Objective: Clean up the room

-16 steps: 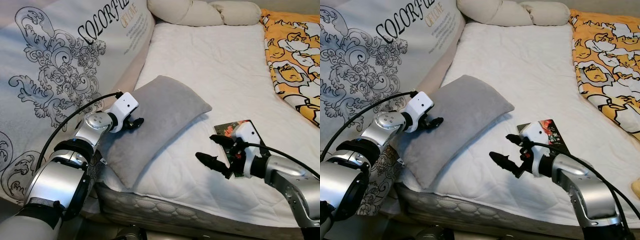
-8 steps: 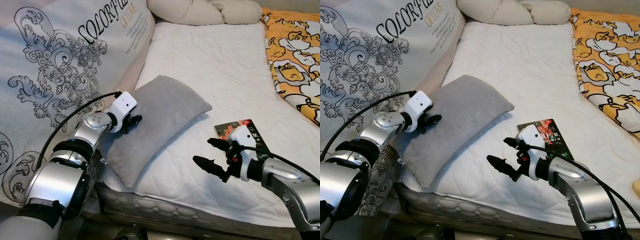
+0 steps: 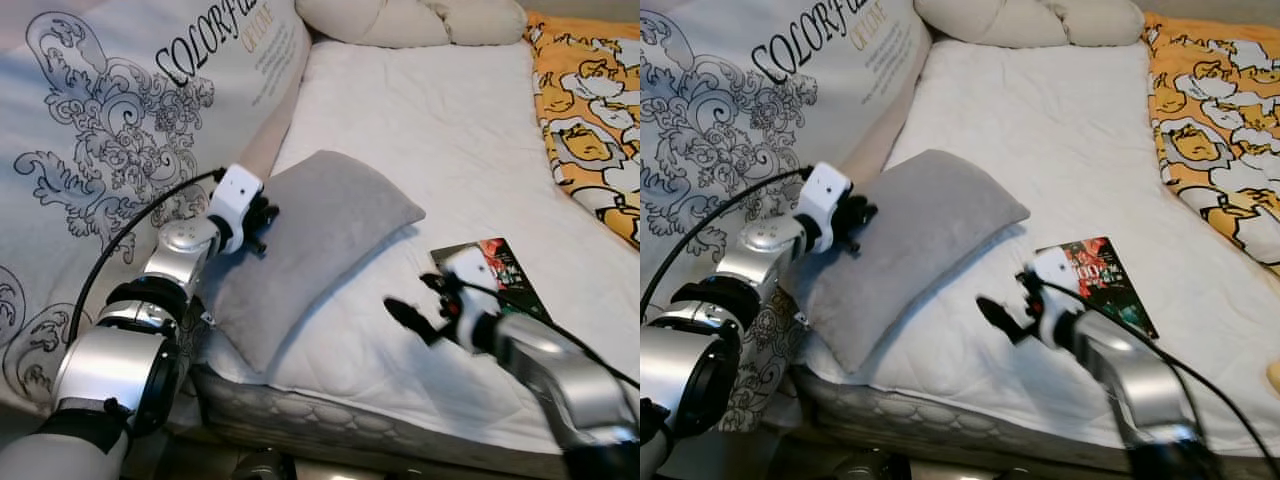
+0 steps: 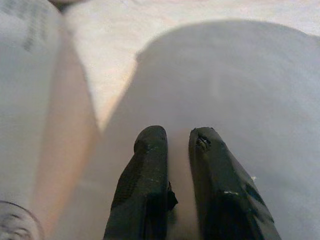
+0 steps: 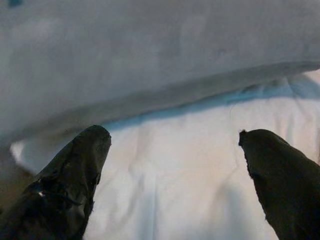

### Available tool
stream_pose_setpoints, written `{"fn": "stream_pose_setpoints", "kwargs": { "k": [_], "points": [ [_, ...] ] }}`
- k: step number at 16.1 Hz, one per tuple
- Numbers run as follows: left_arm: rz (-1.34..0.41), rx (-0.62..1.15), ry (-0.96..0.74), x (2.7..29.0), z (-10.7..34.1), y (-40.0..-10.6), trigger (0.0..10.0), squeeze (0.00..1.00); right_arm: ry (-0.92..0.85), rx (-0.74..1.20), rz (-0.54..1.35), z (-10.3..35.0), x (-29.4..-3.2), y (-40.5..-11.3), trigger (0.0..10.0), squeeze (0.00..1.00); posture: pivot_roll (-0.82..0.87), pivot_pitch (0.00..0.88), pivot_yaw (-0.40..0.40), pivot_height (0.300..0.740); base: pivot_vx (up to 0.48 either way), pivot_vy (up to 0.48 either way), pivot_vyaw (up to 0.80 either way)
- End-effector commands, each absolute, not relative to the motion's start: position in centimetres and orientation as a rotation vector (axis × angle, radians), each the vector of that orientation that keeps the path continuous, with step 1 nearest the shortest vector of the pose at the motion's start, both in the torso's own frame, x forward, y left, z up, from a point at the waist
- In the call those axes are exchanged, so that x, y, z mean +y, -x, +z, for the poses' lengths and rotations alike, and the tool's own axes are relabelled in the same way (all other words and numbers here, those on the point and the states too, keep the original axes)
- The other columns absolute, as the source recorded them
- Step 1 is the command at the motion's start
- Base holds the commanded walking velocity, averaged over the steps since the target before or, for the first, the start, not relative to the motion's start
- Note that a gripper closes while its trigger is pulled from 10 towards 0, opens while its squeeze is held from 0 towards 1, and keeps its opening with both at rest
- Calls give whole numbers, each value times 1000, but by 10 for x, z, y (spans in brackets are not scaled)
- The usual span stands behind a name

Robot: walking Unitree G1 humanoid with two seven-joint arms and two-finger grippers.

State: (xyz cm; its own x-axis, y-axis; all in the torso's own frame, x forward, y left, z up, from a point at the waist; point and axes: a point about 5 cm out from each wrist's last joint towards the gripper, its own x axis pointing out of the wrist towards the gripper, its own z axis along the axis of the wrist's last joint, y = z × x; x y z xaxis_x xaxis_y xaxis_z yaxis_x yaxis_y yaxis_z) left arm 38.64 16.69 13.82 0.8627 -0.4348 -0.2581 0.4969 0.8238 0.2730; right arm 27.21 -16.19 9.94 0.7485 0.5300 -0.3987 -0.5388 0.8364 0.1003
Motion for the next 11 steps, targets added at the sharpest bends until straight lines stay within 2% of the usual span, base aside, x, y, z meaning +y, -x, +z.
{"fn": "stream_pose_setpoints", "kwargs": {
  "k": [1,5,6,8,9,10,11],
  "points": [
    [-464,130,-333,167,152,-392,0,0,25,443,532,94,-163,-277,10000,0,3,62,73,740,0,0,0],
    [-505,84,-270,163,168,-396,0,0,-19,410,535,95,-146,-287,10000,0,27,59,68,740,0,0,0],
    [-511,114,-316,167,163,-394,0,0,-52,395,537,97,-141,-289,10000,0,27,54,72,740,0,0,0],
    [-399,179,-343,188,155,-392,78,0,-72,391,544,98,-137,-289,10000,0,19,48,81,740,0,0,0],
    [-308,206,-401,207,153,-390,10000,0,-67,393,547,97,-137,-286,10000,0,15,41,89,740,0,0,0],
    [-280,221,-383,222,153,-386,10000,0,-66,393,543,95,-141,-284,10000,0,12,35,92,740,0,0,0],
    [-337,242,-370,233,150,-377,10000,0,-61,398,530,94,-148,-281,10000,0,11,31,92,740,0,0,0]
  ]
}}
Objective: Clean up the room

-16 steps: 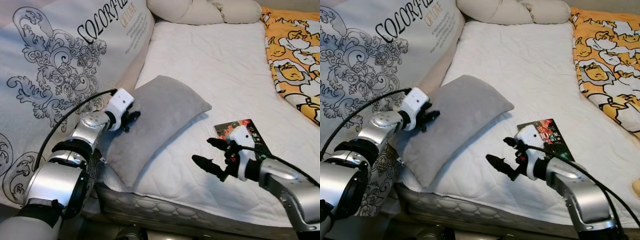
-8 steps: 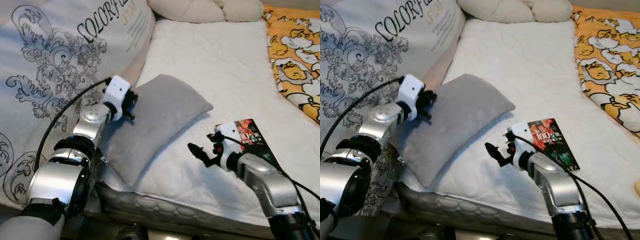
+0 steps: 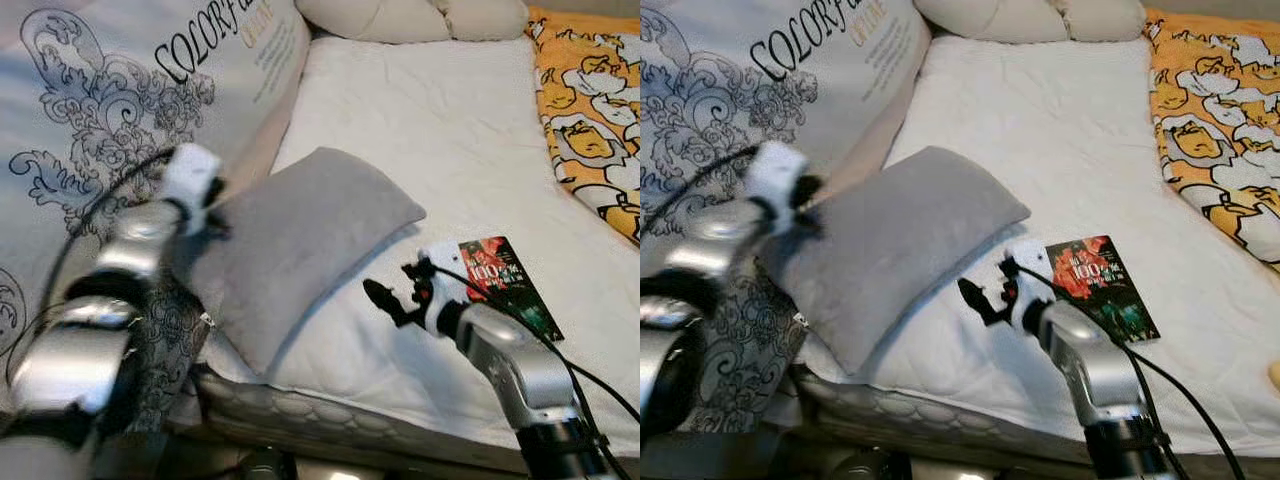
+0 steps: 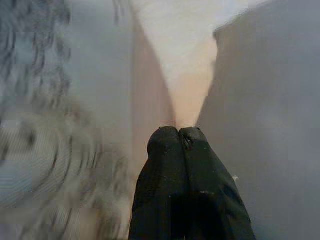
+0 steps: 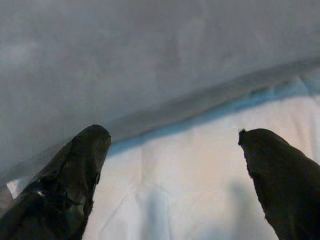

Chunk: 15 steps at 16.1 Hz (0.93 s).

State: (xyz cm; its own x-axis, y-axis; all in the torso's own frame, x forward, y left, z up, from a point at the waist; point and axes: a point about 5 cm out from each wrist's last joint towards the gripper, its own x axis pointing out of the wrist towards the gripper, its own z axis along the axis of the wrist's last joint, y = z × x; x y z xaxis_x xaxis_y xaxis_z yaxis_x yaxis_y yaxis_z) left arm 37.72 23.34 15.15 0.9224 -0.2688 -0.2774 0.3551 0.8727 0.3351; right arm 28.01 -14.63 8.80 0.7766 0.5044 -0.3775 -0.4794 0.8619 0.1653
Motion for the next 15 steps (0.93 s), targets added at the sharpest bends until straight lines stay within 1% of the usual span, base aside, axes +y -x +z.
{"fn": "stream_pose_setpoints", "kwargs": {
  "k": [1,2,3,4,5,6,7,8,9,10,11,13,14,15],
  "points": [
    [-406,269,-386,238,146,-368,10000,0,-56,401,523,94,-153,-279,10000,0,11,28,88,740,0,0,0],
    [-427,279,-390,238,145,-365,10000,0,-54,402,523,94,-155,-278,10000,0,11,28,88,740,0,0,0],
    [-488,325,-395,243,140,-351,10000,0,-43,408,525,95,-160,-276,10000,0,13,24,78,740,0,0,0],
    [-538,402,-427,247,133,-335,10000,345,-31,415,528,96,-164,-274,10000,0,14,23,72,740,0,0,0],
    [-588,501,-444,249,124,-320,10000,1000,-20,420,534,96,-167,-273,10000,0,16,23,65,740,0,0,0],
    [-619,545,-444,248,120,-313,10000,1000,-16,423,536,97,-168,-273,10000,0,17,22,62,740,0,0,0],
    [-680,631,-439,242,110,-297,10000,1000,-9,424,541,97,-169,-273,10000,0,21,22,55,740,0,0,0],
    [-723,699,-403,231,94,-286,10000,1000,-7,423,546,98,-168,-275,10000,0,24,20,50,740,0,0,0],
    [-745,713,-360,218,81,-281,10000,263,-6,423,553,98,-166,-277,10000,0,24,20,47,740,0,0,0],
    [-760,715,-329,207,77,-277,10000,180,-5,423,556,98,-165,-277,10000,0,27,21,44,740,0,0,0],
    [-794,703,-293,196,76,-275,10000,0,-6,424,556,98,-165,-277,10000,0,27,21,44,740,0,0,0],
    [-898,620,-183,161,77,-275,10000,0,-3,421,522,98,-168,-280,10000,0,25,29,43,740,0,0,0],
    [-934,578,-142,147,80,-276,10000,0,0,413,497,99,-170,-282,10000,0,24,31,42,740,0,0,0],
    [-939,565,-138,144,81,-276,10000,0,-1,410,490,99,-171,-283,10000,0,21,33,43,740,0,0,0]
  ]
}}
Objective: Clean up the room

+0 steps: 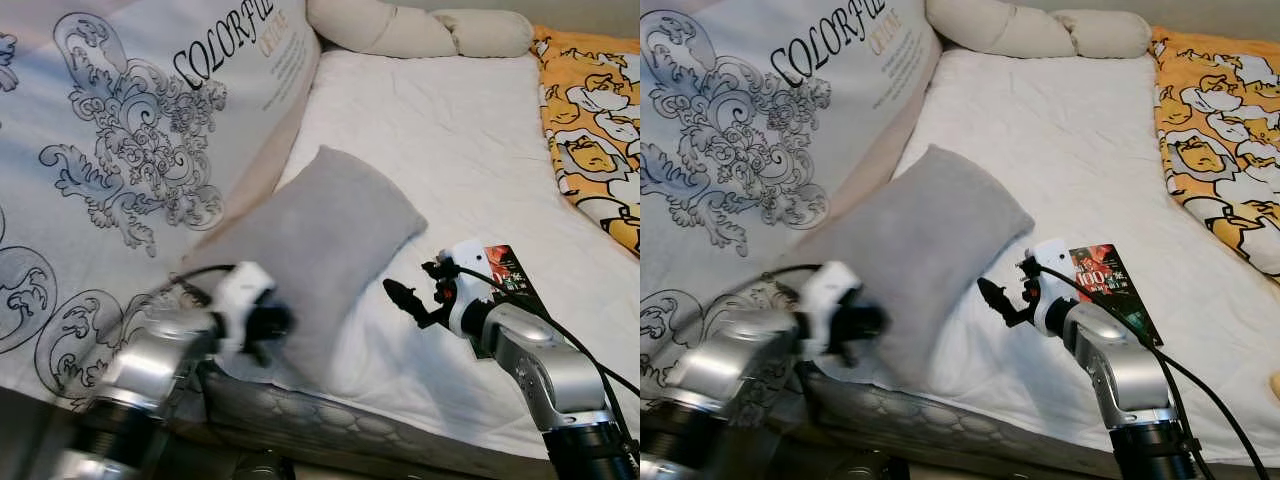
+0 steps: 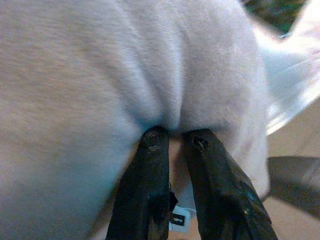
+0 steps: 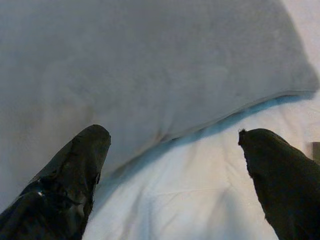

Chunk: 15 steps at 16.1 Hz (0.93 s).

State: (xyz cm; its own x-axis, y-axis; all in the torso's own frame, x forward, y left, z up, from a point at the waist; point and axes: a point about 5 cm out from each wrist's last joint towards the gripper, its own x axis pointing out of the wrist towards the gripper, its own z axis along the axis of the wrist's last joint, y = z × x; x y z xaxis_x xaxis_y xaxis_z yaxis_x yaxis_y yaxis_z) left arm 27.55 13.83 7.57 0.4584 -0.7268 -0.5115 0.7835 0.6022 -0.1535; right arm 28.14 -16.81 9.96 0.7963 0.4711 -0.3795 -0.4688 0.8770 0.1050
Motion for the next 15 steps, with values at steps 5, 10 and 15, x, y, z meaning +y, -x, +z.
{"fn": "stream_pose_setpoints", "kwargs": {
  "k": [5,10,15],
  "points": [
    [-926,432,15,96,96,-295,10000,0,3,371,411,109,-183,-291,10000,0,6,41,37,740,0,0,0],
    [-1075,427,-139,115,112,-275,10000,1000,-29,416,362,101,-188,-288,10000,0,6,40,30,740,0,0,0],
    [-1161,330,53,134,162,-275,10000,1000,-164,429,343,93,-189,-293,10000,1000,17,37,24,740,0,0,0]
  ]
}}
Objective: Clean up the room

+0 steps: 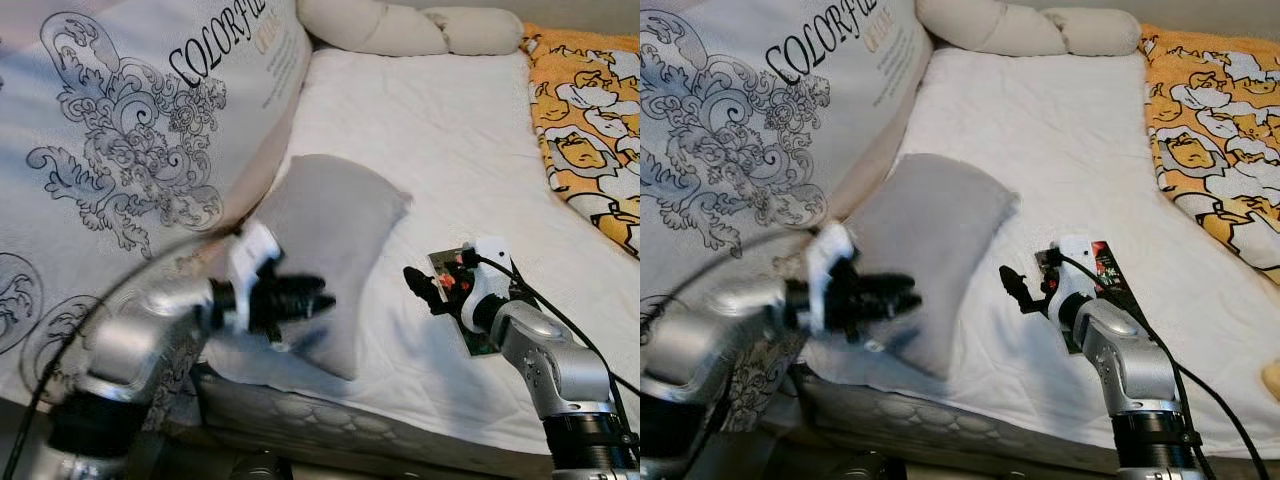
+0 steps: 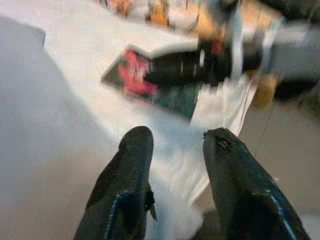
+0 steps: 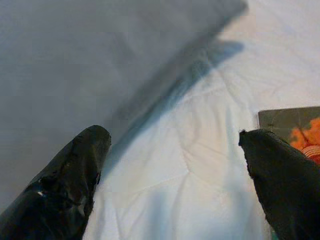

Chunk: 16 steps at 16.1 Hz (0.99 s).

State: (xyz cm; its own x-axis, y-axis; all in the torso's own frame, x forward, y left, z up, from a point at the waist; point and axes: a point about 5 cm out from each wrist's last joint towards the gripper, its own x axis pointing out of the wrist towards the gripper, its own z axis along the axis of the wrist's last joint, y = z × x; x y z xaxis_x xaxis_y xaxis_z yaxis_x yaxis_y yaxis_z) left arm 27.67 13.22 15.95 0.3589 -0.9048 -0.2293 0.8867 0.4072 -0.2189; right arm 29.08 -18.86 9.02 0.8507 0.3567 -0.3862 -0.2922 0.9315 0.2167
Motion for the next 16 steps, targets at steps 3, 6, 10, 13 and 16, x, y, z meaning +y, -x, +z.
{"fn": "stream_pose_setpoints", "kwargs": {
  "k": [3,6,10,13,16],
  "points": [
    [-1055,300,165,146,181,-304,10000,1000,-264,431,346,91,-195,-292,10000,1000,12,40,31,740,0,0,0],
    [-936,364,185,159,172,-328,10000,1000,-390,433,391,91,-198,-289,10000,1000,3,46,34,740,0,0,0],
    [-759,412,146,182,150,-359,10000,1000,-606,402,477,93,-195,-284,10000,1000,-20,53,49,740,0,0,0],
    [-676,377,188,195,153,-368,10000,1000,-668,410,527,90,-185,-280,10000,1000,-29,56,56,740,0,0,0],
    [-606,449,231,207,135,-369,10000,996,-704,461,511,76,-174,-281,10000,1000,-32,52,59,740,0,0,0]
  ]
}}
